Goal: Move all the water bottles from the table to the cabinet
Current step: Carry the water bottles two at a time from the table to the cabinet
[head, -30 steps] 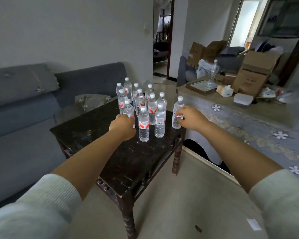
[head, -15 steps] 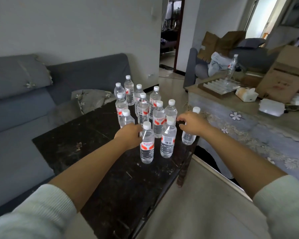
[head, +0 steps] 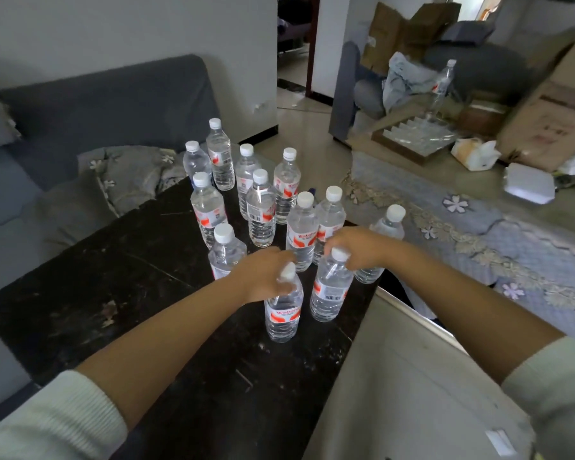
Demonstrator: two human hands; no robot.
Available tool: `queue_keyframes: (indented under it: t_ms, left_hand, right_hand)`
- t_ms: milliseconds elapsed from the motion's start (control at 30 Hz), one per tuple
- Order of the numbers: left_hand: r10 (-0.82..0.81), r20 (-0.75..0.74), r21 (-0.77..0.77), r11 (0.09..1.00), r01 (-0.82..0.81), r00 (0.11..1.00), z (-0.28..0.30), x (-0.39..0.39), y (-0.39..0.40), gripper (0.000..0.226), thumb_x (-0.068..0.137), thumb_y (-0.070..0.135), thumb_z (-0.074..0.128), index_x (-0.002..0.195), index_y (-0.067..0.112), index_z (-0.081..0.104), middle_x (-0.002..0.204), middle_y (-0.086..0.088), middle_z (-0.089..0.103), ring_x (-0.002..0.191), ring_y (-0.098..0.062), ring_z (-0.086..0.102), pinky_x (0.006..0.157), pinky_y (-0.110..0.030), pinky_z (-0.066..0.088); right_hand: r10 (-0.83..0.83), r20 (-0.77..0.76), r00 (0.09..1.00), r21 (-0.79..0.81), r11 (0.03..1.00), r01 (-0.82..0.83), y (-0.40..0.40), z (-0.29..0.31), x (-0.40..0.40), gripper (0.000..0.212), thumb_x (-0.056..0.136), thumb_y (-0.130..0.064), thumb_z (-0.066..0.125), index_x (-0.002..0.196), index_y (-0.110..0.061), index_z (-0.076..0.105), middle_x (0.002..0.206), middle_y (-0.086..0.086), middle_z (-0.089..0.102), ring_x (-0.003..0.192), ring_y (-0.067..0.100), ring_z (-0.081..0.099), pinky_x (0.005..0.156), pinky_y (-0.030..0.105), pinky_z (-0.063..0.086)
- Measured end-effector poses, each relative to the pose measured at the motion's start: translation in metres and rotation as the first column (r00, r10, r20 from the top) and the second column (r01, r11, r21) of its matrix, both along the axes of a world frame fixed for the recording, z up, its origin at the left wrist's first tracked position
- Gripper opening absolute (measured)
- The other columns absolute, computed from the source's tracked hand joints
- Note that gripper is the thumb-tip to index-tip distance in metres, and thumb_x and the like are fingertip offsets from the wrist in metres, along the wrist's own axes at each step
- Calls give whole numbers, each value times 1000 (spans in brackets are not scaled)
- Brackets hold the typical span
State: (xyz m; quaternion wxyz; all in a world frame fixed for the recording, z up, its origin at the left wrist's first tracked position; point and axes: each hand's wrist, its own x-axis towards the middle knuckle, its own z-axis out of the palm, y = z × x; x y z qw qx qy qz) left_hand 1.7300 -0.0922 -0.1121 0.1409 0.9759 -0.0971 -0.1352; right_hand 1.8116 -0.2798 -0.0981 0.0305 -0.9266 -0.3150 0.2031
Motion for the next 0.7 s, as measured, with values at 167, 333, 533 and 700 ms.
queue_keyframes:
  t_ms: [167,333,533,700]
  left_hand:
    - [-20,37,-35,999,21,999,-7,8,-1,40,86,31,62,120,15,53,117,-6,53,111,-21,53,89,-30,43]
    - [-24,50,-13,1000,24,998,-7,11,-6,35,84,30,65,112,10,58,104,-6,53,105,-20,53,80,-26,38]
    - [-85,94,17,996,84,992,-7,11,-28,31,82,28,66,107,9,63,110,-7,60,105,-20,55,80,-24,36]
    - [-174,93,11,985,173,980,-4,15,-73,31,82,28,67,108,11,64,112,-5,62,107,-20,57,85,-25,41]
  right_hand:
    - [50,14,999,0,999,-50,-1,-1,3,36,77,2,59,112,-4,59,115,16,53,106,29,52,91,35,44]
    - [79,30,996,40,996,-80,-7,-2,-4,31,72,-6,67,102,-4,60,94,3,42,87,16,42,75,28,37]
    - [-112,58,992,201,975,98,-48,-12,-30,26,67,-14,74,87,-4,62,79,1,45,78,18,44,61,25,32]
    - [-430,40,902,351,851,390,-103,-17,-64,25,66,-14,76,81,3,66,83,16,62,81,30,57,71,33,45]
